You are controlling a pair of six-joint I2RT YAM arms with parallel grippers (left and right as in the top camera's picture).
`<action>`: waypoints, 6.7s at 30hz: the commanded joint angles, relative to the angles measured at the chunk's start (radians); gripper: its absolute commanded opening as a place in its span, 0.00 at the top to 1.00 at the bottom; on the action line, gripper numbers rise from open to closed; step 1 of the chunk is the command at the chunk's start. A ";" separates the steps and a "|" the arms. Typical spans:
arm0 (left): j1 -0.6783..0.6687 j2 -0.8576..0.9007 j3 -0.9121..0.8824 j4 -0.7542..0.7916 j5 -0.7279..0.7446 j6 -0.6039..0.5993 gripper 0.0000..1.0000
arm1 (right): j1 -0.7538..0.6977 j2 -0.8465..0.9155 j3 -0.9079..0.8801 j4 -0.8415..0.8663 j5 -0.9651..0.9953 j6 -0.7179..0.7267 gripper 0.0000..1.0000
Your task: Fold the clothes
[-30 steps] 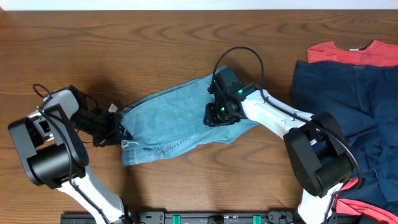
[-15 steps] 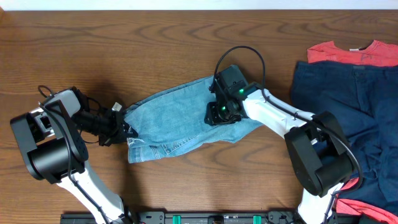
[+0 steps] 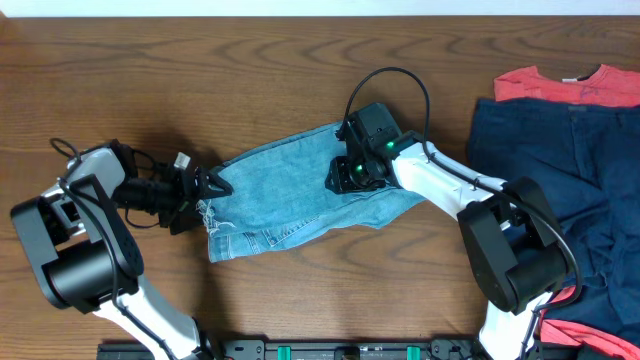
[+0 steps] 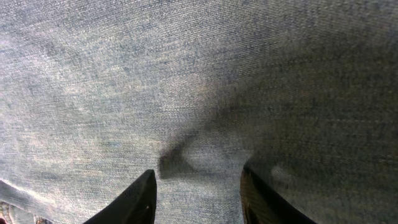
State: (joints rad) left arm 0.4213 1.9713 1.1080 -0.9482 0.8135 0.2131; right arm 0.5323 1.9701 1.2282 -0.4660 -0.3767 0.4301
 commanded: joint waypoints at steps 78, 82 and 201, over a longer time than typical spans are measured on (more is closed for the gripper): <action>-0.055 -0.358 0.156 -0.198 -0.298 -0.264 0.94 | 0.138 -0.010 0.034 0.564 -0.008 0.021 0.90; -0.055 -0.358 0.156 -0.198 -0.298 -0.275 0.94 | 0.135 0.048 0.034 0.645 0.010 0.037 0.92; -0.126 -0.462 0.386 -0.372 -0.387 -0.385 0.94 | 0.007 0.090 0.034 0.145 -0.072 -0.005 0.99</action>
State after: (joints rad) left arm 0.2977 1.5276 1.4597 -1.3102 0.4335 -0.1886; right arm 0.5163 2.0163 1.2633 -0.3046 -0.4553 0.3950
